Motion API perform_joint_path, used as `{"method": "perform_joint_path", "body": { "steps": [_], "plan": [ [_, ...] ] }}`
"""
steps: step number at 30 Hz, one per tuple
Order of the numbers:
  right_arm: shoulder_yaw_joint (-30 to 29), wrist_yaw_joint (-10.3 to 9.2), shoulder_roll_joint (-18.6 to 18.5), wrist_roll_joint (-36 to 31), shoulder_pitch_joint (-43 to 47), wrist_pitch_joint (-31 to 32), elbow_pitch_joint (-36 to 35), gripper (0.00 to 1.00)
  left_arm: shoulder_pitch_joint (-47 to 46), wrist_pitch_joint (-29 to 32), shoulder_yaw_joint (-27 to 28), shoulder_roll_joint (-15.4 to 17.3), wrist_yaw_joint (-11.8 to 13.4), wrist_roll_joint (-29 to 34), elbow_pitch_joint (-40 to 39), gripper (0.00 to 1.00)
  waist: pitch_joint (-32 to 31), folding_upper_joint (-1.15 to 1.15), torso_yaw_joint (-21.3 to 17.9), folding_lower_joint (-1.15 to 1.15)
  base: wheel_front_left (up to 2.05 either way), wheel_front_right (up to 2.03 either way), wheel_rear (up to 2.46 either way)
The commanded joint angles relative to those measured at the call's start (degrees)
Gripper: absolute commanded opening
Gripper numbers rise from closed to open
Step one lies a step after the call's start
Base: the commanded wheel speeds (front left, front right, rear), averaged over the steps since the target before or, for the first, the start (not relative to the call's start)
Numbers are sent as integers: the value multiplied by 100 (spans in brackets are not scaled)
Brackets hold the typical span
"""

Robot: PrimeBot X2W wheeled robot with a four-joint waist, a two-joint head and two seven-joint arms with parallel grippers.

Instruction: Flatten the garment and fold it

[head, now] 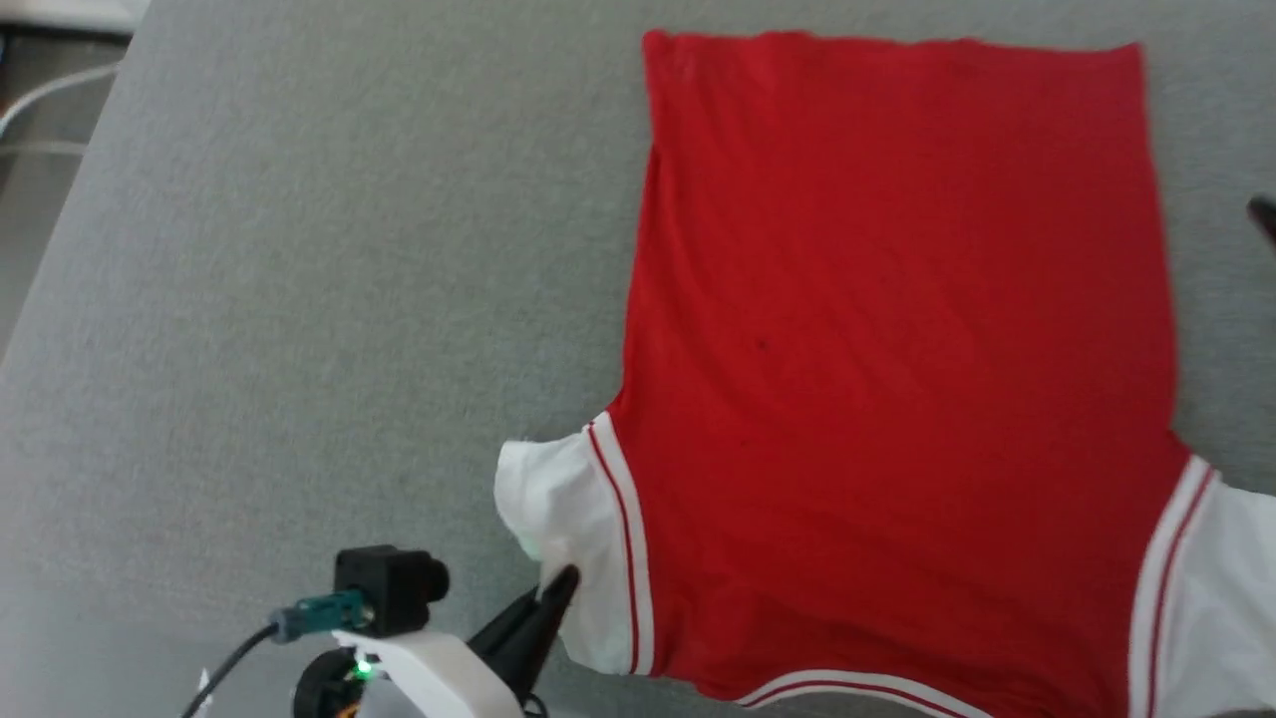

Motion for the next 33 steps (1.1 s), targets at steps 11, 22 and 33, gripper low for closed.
{"method": "perform_joint_path", "body": {
  "steps": [11,22,33],
  "plan": [
    [476,-11,-439,-574,-1955,496,1374,100,-389,-223,-566,-412,-15,451,-94,0,1432,0,1264,-2,0,0,0],
    [652,-11,-678,-1134,-2572,205,2560,100,-544,-371,-702,-561,-87,512,115,0,1661,0,1515,-2,0,0,0],
    [1189,-11,-884,-903,-2341,-129,3099,0,-583,-387,-602,-477,-42,506,292,0,1269,0,1174,-2,0,0,0]
  ]
}}
